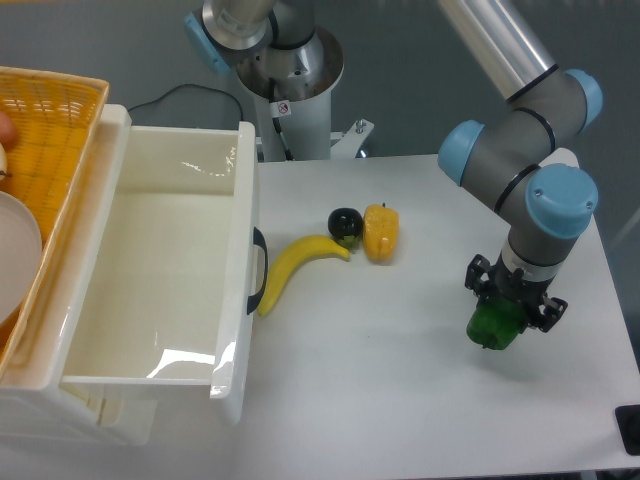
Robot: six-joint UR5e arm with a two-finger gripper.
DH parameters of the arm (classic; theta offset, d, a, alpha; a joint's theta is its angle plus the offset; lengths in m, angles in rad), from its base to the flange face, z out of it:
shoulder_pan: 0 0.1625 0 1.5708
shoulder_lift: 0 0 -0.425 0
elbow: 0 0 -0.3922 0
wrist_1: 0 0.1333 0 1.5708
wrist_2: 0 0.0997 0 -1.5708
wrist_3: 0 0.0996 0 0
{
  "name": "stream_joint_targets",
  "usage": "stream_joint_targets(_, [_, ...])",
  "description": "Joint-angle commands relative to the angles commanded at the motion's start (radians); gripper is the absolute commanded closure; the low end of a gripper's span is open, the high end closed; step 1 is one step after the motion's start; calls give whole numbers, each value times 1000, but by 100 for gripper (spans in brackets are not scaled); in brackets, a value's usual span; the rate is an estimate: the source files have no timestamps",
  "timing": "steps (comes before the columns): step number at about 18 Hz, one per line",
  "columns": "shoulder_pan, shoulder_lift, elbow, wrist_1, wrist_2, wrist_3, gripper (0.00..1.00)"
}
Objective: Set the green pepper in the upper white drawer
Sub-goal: 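Lift the held green bell pepper up off the table with the gripper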
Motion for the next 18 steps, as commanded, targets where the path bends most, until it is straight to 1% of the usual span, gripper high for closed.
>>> stream_joint_targets(4, [5,20,29,-2,-8,-11,63])
stream_joint_targets(7, [5,69,26,-6,-34,-24,63])
stream_joint_targets(11, [-5,130,23,-6,-119,-164,63])
stream_joint_targets(13, [-14,153,19,-8,-147,-213,63])
stream_joint_targets(18, [-46,239,-9,-8,-238,-379,63])
